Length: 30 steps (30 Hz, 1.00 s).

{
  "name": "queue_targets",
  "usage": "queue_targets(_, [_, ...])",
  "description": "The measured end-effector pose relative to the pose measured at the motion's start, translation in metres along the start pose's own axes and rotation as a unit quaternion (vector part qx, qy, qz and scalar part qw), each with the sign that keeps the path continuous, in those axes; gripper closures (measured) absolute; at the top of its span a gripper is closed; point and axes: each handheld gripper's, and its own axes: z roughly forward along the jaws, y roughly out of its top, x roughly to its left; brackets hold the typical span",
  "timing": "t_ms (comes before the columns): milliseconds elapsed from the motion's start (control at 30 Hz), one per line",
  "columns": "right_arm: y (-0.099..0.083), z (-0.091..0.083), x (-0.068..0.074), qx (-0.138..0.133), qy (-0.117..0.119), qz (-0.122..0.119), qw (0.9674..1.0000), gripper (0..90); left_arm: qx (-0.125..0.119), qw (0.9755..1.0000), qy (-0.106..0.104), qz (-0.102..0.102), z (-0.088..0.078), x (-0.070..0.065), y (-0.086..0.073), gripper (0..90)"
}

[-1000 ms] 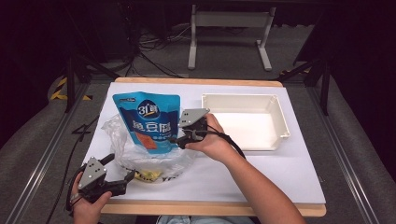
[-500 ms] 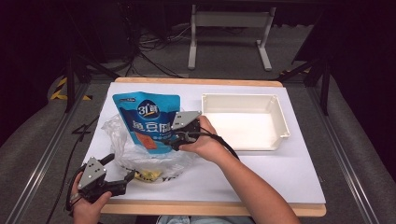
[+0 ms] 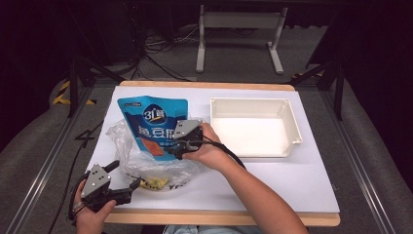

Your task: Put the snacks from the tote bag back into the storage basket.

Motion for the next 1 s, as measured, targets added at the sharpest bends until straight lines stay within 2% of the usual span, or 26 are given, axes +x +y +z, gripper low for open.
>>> queue_targets(233, [-0.0025,0.0068,0.0001,-0.004,0.005,0.008,0.9999,32.3,0.000,1.0000,0.000,0.000,0.0003,-0.0001,0.0001,10.8])
queue_targets(367, [-0.0023,0.0054,-0.0007,-0.004,0.009,0.009,0.9999,41.3,0.000,1.0000,0.000,0.000,0.0003,-0.0002,0.0002,10.9])
queue_targets(567, [-0.0013,0.0043,0.0000,-0.001,0.010,0.007,0.9999,47.9,0.000,1.0000,0.000,-0.001,0.0006,-0.0004,0.0001,10.9])
queue_targets(1000, [0.0067,0.0020,0.0013,0.014,0.009,0.009,0.9998,51.8,-0.002,1.0000,0.000,-0.004,0.0006,0.0010,-0.0003,10.9])
